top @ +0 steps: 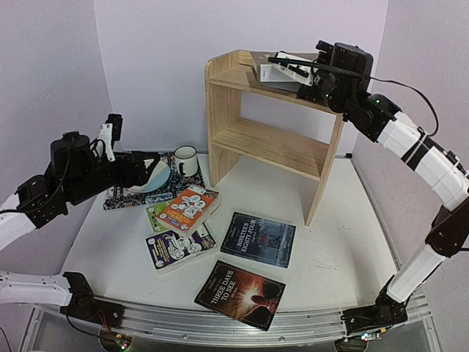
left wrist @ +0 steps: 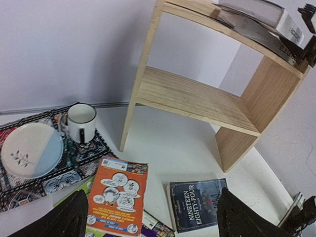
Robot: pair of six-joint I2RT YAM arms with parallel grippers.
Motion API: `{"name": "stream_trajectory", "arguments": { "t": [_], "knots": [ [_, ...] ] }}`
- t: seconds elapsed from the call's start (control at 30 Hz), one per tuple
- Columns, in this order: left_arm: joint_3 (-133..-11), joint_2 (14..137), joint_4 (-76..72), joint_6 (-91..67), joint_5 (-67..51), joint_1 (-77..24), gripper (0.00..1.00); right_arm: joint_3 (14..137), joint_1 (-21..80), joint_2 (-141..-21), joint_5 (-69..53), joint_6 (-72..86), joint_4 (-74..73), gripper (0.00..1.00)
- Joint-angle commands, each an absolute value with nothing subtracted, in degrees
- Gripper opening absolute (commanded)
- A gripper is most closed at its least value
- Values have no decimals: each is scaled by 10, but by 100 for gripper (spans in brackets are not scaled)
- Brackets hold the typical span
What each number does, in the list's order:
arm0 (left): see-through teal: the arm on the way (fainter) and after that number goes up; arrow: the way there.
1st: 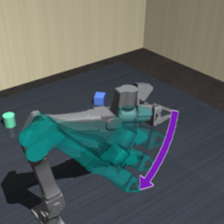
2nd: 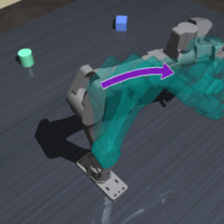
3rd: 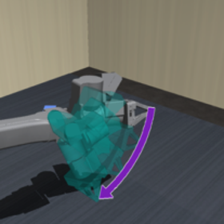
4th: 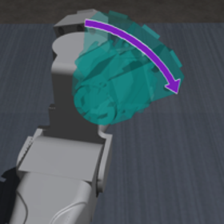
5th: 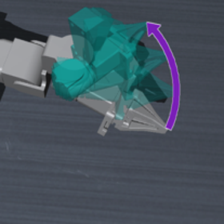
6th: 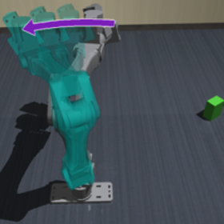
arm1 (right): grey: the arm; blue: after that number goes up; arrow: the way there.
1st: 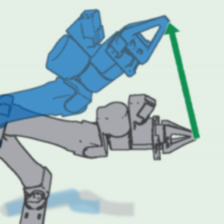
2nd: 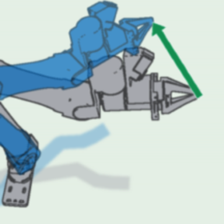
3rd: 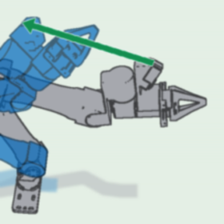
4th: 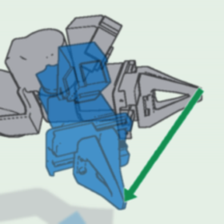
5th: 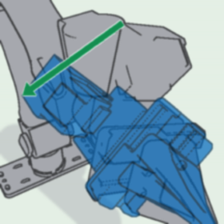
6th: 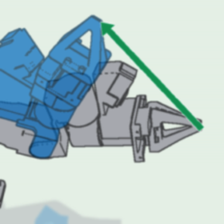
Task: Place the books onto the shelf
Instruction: Place the book on the book pile on the shelf.
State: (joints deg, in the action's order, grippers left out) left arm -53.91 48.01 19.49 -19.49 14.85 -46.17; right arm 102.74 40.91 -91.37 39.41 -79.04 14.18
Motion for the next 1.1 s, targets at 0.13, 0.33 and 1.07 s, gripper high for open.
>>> {"name": "stream_trajectory", "arguments": {
  "t": [0.13, 0.33, 1.07],
  "knots": [
    [-681, 657, 30, -111, 38, -461, 94, 1025, 409, -927, 395, -759, 91, 98],
    [-778, 764, -19, -96, -25, -461, 93, 1026, 409, -927, 388, -753, 86, 98],
    [-1055, 999, -105, -2, -183, -461, 95, 1014, 413, -910, 386, -727, 71, 98]
  ]
}}
